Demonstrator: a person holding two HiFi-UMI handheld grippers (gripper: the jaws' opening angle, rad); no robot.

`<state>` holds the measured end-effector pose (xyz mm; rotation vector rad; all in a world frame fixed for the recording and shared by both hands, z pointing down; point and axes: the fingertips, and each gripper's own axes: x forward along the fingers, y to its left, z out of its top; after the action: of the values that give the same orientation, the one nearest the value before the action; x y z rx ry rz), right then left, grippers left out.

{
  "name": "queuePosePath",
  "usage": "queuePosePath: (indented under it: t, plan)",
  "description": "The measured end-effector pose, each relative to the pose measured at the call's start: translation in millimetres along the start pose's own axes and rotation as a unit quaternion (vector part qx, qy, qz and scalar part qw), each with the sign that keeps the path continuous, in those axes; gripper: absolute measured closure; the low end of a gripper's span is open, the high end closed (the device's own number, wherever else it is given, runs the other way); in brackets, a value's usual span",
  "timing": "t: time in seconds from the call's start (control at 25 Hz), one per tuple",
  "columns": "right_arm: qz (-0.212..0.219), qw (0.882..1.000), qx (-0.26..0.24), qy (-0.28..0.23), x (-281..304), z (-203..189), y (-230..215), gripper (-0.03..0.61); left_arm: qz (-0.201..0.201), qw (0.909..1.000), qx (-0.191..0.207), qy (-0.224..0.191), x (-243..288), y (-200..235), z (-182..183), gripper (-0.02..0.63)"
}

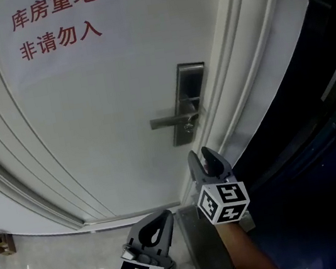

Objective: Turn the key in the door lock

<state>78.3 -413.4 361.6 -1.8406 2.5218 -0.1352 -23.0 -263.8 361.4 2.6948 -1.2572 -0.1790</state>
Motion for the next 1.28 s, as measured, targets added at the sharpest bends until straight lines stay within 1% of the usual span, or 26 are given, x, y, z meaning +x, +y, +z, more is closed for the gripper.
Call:
queuePosePath:
  t: [0.24,0.36,0.52,0.88,1.0,1.04,1.12,1.2,1.28]
  plan:
    - [-0.031,0.999,0.001,0.016,51,-13,-19,0.433,-0.007,0.9998,-0.010,0.017,15,34,-7,0.611]
    - [-0.041,0.999,0.001,0.017,68,-16,-25,0.417,-0.007,0.9997,-0.013,0.019,19,47,-8,0.611]
    - [-0.054,0.998,-0.003,0.019,84,-17,-30,0.411,-0.008,0.9996,-0.017,0.023,21,59,-10,0.611]
    - [-0.080,0.996,-0.020,0.015,98,-13,-37,0.413,-0.012,0.9993,-0.023,0.026,26,71,-11,0.611]
    - [-0.091,0.995,-0.040,0.020,99,-16,-37,0.417,-0.012,0.9993,-0.025,0.027,27,73,-12,0.611]
    - [-0.094,0.994,-0.049,0.021,99,-16,-36,0.434,-0.011,0.9992,-0.025,0.027,27,74,-12,0.611]
    - [-0.098,0.993,-0.061,0.020,99,-16,-36,0.437,-0.011,0.9992,-0.026,0.028,28,75,-13,0.611]
    - [-0.097,0.993,-0.058,0.018,99,-16,-36,0.439,-0.012,0.9993,-0.026,0.024,29,74,-11,0.611]
    - [-0.093,0.994,-0.046,0.015,98,-16,-36,0.440,-0.015,0.9995,-0.025,0.016,31,74,-9,0.611]
